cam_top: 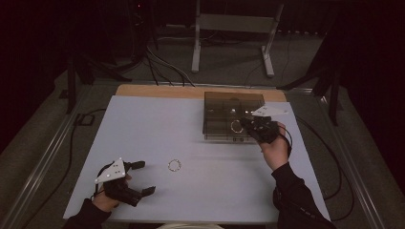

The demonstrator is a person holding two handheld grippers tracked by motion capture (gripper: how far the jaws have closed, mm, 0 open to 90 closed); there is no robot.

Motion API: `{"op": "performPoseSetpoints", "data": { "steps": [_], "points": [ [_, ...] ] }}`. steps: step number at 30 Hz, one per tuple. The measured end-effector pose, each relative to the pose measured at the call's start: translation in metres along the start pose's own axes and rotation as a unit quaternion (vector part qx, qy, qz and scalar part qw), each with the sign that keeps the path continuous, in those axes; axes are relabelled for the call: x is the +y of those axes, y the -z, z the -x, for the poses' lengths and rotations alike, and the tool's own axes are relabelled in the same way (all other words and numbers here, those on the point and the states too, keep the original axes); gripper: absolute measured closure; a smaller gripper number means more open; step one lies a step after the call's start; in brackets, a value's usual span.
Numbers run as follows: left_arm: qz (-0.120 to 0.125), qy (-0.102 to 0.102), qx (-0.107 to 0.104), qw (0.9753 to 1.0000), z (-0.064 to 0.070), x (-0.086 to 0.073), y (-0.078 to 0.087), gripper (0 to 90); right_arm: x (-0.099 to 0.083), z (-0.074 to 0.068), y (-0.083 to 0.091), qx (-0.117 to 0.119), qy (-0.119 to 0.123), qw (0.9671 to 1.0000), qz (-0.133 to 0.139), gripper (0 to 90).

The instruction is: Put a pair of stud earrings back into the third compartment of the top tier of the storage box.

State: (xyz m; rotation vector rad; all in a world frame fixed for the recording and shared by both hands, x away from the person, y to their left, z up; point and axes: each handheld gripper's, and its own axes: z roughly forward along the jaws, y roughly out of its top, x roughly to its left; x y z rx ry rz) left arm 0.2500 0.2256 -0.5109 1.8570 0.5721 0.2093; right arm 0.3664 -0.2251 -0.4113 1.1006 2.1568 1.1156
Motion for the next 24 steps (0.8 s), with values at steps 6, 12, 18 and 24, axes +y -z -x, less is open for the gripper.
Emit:
{"op": "performPoseSetpoints", "data": {
  "steps": [6,12,18,24],
  "points": [
    [-0.002,-0.001,0.0,1.0,0.0,0.0,0.0,0.5,-0.007,0.017,0.005,-0.02,-0.017,0.9996,-0.002,86.2],
    [-0.001,-0.001,0.0,1.0,0.0,0.0,0.0,0.4,-0.013,0.033,0.009,-0.038,-0.034,0.9987,-0.007,86.2],
    [-0.002,-0.001,0.0,1.0,0.0,0.0,0.0,0.4,-0.021,0.044,0.008,-0.051,-0.045,0.9976,-0.018,86.1],
    [-0.002,-0.002,0.001,1.0,0.0,0.0,-0.001,0.5,-0.027,0.05,0.005,-0.06,-0.051,0.9966,-0.025,86.0]
  ]
}}
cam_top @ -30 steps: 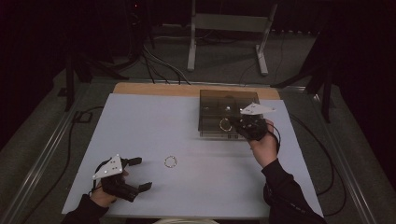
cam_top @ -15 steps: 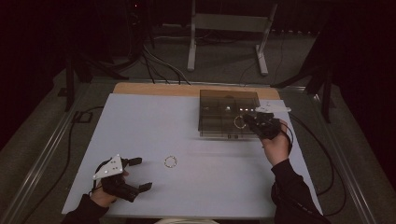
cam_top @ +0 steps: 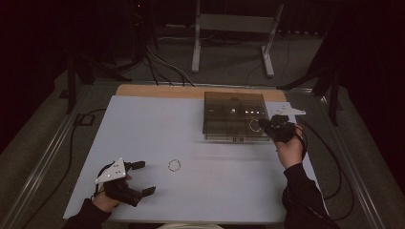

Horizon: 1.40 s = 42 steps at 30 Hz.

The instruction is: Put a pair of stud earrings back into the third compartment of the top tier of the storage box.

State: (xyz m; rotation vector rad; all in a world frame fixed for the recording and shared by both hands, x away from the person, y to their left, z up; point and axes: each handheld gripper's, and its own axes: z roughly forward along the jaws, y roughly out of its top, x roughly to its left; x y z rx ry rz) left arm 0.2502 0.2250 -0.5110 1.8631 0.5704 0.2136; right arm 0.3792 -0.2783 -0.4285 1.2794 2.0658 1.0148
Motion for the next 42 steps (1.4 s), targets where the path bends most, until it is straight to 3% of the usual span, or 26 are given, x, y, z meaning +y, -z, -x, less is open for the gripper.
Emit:
{"op": "performPoseSetpoints", "data": {
  "steps": [3,6,8,13,28,32,38,42],
  "points": [
    [0.001,0.002,0.001,1.0,0.0,0.0,0.0,0.5,-0.005,0.004,-0.003,-0.001,-0.009,0.9999,-0.004,83.9],
    [0.001,0.003,0.0,1.0,0.0,0.0,0.0,0.4,-0.005,0.006,-0.003,0.004,-0.018,0.9998,0.003,71.1],
    [0.001,0.003,0.001,1.0,0.0,0.0,0.0,0.5,-0.004,0.005,-0.001,0.007,-0.024,0.9997,0.008,67.1],
    [0.001,0.002,0.0,1.0,0.0,0.0,0.0,0.5,-0.001,-0.001,0.003,0.014,-0.013,0.9997,0.016,57.1],
    [-0.001,-0.001,0.004,1.0,0.0,0.0,0.0,0.4,0.016,-0.031,0.013,0.077,-0.01,0.9957,0.049,38.5],
    [-0.001,0.0,0.004,1.0,0.0,0.0,0.0,0.5,0.021,-0.042,0.012,0.093,-0.005,0.9941,0.056,29.9],
    [0.001,0.002,0.006,1.0,0.0,0.0,0.0,0.5,0.025,-0.054,0.011,0.112,0.013,0.992,0.056,20.5],
    [0.001,0.002,0.006,1.0,0.0,0.0,0.001,0.5,0.029,-0.067,0.011,0.135,0.027,0.9888,0.058,14.7]
  ]
}}
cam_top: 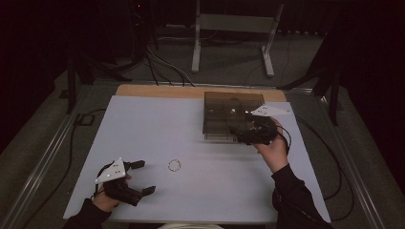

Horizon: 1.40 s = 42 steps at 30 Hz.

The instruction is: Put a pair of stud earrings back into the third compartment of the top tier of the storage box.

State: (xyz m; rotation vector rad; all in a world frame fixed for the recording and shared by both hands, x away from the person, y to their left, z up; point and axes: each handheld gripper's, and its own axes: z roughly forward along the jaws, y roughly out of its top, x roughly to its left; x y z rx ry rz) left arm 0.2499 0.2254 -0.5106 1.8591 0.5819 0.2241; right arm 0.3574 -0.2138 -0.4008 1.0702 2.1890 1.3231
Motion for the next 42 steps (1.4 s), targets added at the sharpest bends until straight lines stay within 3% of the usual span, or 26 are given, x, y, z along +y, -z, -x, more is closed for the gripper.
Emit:
{"op": "performPoseSetpoints", "data": {
  "steps": [2,3,11,16,30,42],
  "points": [
    [0.0,0.0,0.0,1.0,0.0,0.0,0.0,0.4,0.0,0.0,0.0,0.0,0.0,1.0,0.0,14.7],
    [-0.001,-0.001,0.0,1.0,0.0,0.0,0.0,0.4,0.003,-0.008,-0.002,0.016,0.01,0.9998,0.004,11.4],
    [0.001,-0.001,0.001,1.0,0.0,0.0,0.0,0.5,0.009,-0.033,-0.012,0.054,0.045,0.9975,0.0,2.9],
    [0.002,-0.001,0.0,1.0,0.0,0.0,0.0,0.5,0.012,-0.048,-0.02,0.075,0.058,0.9955,-0.004,2.9],
    [0.0,-0.004,0.0,1.0,0.001,0.0,0.001,0.4,0.006,-0.088,-0.049,0.143,0.064,0.9876,-0.01,3.5],
    [0.0,-0.002,-0.002,1.0,0.001,0.0,0.0,0.4,-0.018,-0.11,-0.082,0.163,0.064,0.9834,-0.046,7.9]
  ]
}}
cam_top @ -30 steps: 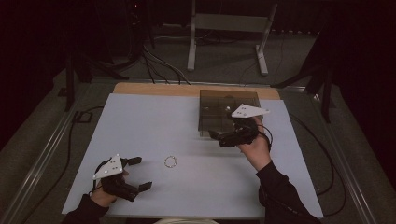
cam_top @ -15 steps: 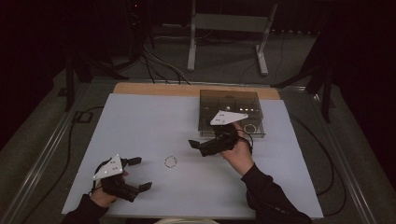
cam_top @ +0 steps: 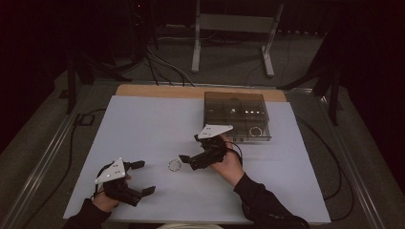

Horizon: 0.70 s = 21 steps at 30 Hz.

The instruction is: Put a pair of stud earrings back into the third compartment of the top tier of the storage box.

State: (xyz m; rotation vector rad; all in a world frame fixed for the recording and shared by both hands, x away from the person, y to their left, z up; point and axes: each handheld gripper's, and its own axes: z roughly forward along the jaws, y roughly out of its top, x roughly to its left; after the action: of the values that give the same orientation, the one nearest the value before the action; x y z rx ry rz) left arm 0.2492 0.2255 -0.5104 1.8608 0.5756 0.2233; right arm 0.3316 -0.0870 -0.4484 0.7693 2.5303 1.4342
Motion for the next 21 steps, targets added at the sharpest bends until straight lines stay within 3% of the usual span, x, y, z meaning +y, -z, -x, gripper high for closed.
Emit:
{"op": "performPoseSetpoints", "data": {
  "steps": [10,21],
  "points": [
    [0.001,0.001,0.0,1.0,0.0,0.0,0.0,0.4,-0.014,-0.007,-0.032,-0.019,-0.01,0.999,-0.039,21.0],
    [0.001,0.001,0.001,1.0,0.0,0.0,0.001,0.5,-0.025,-0.011,-0.061,-0.031,-0.001,0.9961,-0.083,53.1]
  ]
}}
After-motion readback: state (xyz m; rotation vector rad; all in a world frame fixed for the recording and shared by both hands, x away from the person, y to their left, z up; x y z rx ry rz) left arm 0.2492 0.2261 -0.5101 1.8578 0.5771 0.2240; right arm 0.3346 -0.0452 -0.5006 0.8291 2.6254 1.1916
